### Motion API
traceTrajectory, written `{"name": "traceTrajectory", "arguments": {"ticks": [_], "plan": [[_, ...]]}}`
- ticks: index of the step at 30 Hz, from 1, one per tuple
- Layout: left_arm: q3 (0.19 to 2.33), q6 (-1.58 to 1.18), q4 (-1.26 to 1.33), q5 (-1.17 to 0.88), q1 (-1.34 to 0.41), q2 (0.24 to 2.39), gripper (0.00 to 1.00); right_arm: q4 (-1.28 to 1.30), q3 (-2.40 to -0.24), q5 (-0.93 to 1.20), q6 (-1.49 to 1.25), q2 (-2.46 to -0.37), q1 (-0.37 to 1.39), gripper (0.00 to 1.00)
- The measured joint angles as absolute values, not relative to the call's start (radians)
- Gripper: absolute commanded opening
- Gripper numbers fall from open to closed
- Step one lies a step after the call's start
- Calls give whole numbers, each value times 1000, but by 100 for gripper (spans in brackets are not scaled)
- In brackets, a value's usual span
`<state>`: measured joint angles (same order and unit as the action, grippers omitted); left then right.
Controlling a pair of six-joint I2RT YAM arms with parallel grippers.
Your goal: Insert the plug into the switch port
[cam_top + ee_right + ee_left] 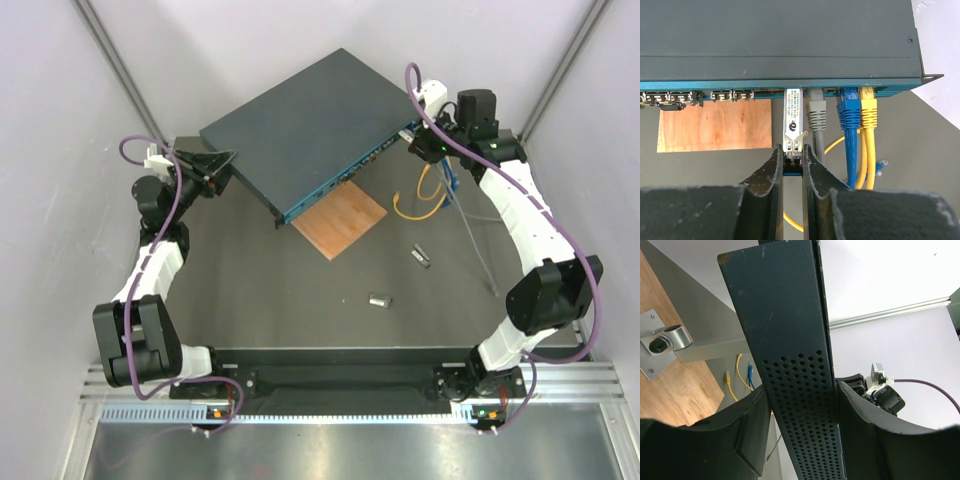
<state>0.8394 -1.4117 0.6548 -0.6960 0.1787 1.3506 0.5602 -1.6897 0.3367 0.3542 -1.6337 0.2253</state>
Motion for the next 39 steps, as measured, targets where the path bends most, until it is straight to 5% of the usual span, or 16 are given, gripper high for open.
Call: {"name": "traceTrajectory", "arguments": {"ticks": [39], "plan": [[839,-1408,655,-696,179,1351,0,541,-1644,381,304,-1600,239,0]]}}
